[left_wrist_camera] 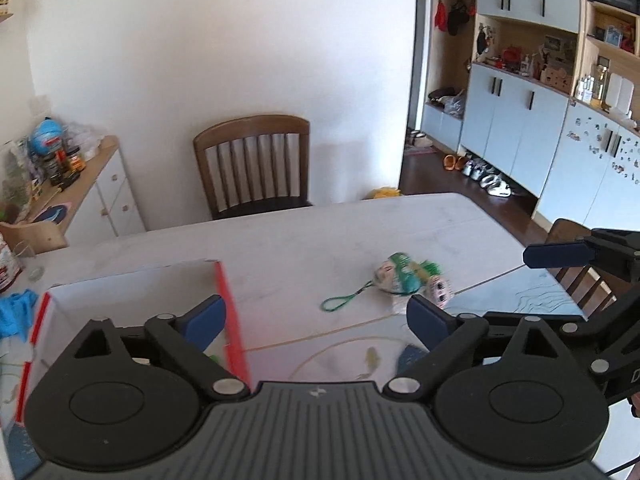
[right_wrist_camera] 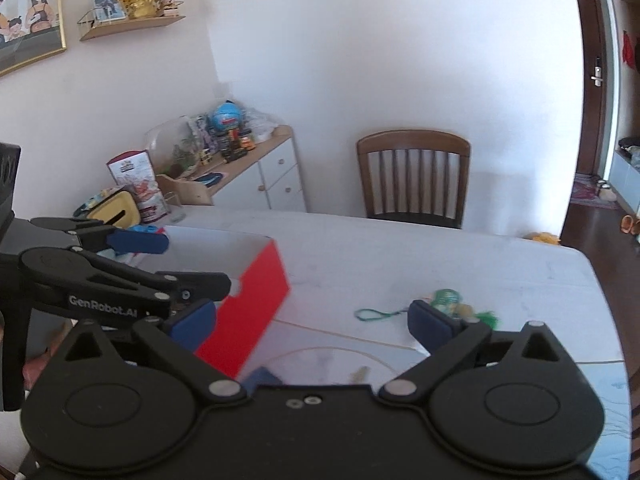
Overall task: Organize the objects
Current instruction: 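Move both tools back toward the green plush and doll-face plush, then lower the left gripper onto the green plush while the right gripper approaches the doll plush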
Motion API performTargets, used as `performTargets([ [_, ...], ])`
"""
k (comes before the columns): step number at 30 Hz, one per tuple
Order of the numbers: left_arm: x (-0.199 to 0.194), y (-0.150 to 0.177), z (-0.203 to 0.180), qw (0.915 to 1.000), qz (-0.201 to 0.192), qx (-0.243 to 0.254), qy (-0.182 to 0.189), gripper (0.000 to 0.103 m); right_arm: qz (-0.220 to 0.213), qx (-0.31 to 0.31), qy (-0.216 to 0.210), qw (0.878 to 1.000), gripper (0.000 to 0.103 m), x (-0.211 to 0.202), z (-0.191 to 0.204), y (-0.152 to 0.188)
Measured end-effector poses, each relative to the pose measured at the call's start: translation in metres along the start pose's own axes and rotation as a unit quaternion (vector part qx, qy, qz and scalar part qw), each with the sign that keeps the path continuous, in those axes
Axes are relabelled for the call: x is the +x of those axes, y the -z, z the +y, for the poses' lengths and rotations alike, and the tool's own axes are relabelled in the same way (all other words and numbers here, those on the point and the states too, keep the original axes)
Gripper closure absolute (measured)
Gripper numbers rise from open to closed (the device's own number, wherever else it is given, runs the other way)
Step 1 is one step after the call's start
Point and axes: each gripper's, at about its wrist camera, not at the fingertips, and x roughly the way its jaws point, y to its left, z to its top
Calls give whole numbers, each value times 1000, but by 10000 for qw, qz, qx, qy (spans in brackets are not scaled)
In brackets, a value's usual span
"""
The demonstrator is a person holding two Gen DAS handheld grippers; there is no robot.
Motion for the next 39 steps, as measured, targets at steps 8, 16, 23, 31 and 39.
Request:
performTargets([
  [8, 32, -3, -44, 9996, 59, 3, 267, 2, 87, 178, 279, 9994, 1, -10, -50, 15],
  [16, 74, 1, -68, 9993, 166, -136, 301, 1, 252, 156, 605, 9977, 1, -4, -95, 31],
  [23, 115, -1, -86, 9997, 165, 29, 191, 1, 513, 163, 709, 9960, 2, 26, -129, 48],
  [31, 169, -4, -93, 9990, 384, -34, 203, 1, 737, 200, 680, 9948, 5, 68, -155, 61],
  [39, 221, -10, -91, 9972, 644, -205, 324, 1, 906, 239, 520, 9942, 13, 111, -168, 66],
])
